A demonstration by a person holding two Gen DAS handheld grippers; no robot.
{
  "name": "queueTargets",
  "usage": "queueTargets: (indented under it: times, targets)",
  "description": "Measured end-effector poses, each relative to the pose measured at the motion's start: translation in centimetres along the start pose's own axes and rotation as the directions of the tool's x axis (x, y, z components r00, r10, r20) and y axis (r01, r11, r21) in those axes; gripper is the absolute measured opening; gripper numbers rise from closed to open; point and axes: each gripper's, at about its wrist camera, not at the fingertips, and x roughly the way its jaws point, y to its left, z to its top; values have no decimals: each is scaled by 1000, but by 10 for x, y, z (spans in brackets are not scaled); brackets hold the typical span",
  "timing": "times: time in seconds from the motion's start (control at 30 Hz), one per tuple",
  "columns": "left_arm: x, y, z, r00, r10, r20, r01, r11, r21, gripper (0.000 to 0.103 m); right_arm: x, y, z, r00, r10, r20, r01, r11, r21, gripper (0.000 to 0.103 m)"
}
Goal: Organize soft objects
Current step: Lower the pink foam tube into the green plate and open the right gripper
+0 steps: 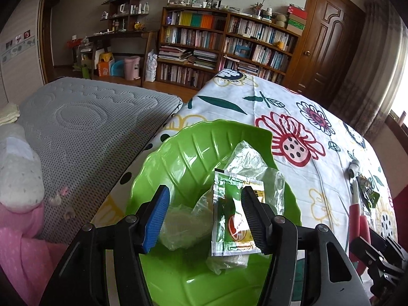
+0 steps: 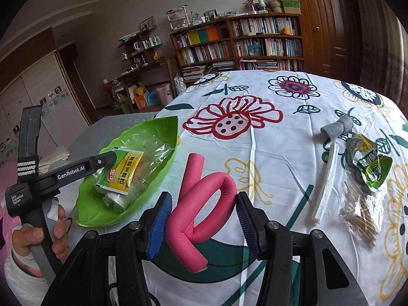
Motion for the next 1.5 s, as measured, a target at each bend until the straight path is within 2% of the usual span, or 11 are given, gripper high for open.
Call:
queueTargets:
  times: [0.3, 0.7, 0.77, 0.83, 1.3, 1.5]
  targets:
    - [-10, 20, -5, 999, 39, 11, -39, 999, -20, 60, 19, 39, 18, 995, 102, 9, -101, 992, -69, 55]
    - [-17, 41, -9, 997, 77, 22, -76, 996, -40, 60, 57, 72, 29, 987, 161, -14, -162, 978, -130, 57]
    - [-18, 44, -9, 997, 79, 21, -78, 996, -44, 60, 61, 75, 29, 986, 165, -21, -166, 977, -134, 62]
    - [-17, 45, -8, 997, 81, 18, -80, 996, -47, 60, 63, 76, 27, 986, 164, -20, -165, 977, -135, 68]
    - [-14, 31, -10, 998, 59, 10, -58, 998, -27, 60, 52, 56, 18, 990, 141, -7, -141, 987, -75, 68]
    - [-16, 16, -10, 999, 44, 10, -44, 999, -7, 60, 37, 42, 7, 996, 92, 19, -90, 994, -68, 68]
